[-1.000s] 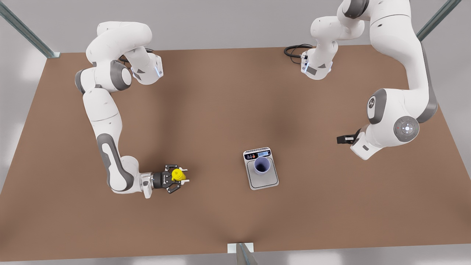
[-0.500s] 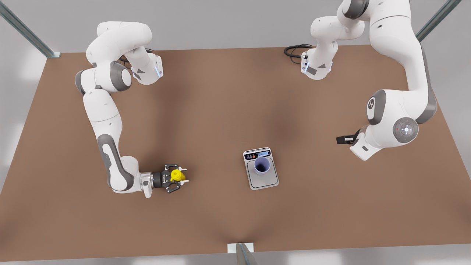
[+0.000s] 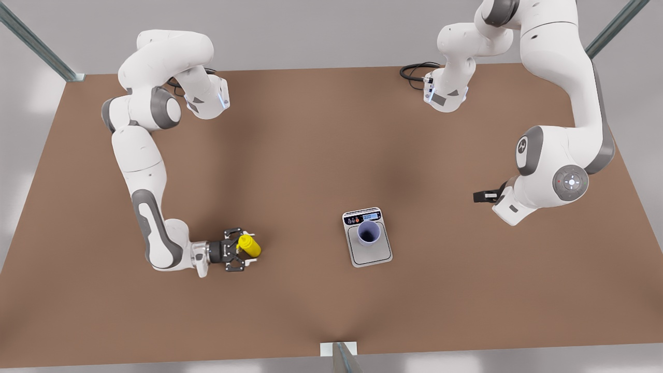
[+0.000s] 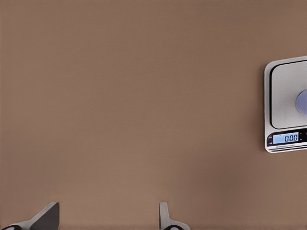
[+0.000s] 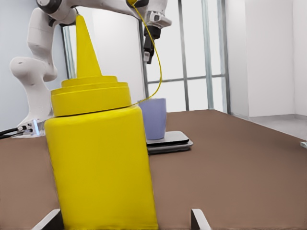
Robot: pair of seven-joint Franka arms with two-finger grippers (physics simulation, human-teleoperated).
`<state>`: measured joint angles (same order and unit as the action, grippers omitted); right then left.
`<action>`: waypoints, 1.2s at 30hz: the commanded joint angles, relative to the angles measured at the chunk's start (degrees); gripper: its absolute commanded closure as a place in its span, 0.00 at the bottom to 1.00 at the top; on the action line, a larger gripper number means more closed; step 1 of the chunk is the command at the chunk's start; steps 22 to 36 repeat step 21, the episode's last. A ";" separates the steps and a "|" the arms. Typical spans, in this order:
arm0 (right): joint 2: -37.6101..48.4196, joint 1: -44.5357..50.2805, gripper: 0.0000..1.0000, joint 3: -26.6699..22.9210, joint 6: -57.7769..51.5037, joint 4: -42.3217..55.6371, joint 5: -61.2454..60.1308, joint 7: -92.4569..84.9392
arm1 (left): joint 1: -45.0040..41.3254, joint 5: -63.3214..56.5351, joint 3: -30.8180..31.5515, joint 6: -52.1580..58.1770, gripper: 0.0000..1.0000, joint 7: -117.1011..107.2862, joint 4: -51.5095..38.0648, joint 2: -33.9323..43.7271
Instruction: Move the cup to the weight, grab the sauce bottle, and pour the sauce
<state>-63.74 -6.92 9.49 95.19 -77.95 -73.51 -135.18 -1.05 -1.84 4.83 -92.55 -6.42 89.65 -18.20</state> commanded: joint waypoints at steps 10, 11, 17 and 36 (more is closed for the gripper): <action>49.15 -18.05 0.00 0.62 -5.98 -4.75 54.69 54.82 | 0.00 -0.01 0.00 0.09 0.00 0.00 0.00 0.00; 49.07 -11.55 0.00 0.62 -5.89 1.65 60.14 67.91 | 0.00 -0.01 0.00 0.17 0.00 0.00 0.00 0.00; 62.42 5.34 0.00 -1.67 -6.23 -13.72 75.53 138.25 | 0.09 -0.09 0.09 0.09 0.00 0.53 -4.74 0.27; 58.29 5.60 0.00 -1.67 -8.97 -6.42 75.71 138.16 | 0.09 -0.09 0.09 0.09 0.00 0.44 -5.27 0.36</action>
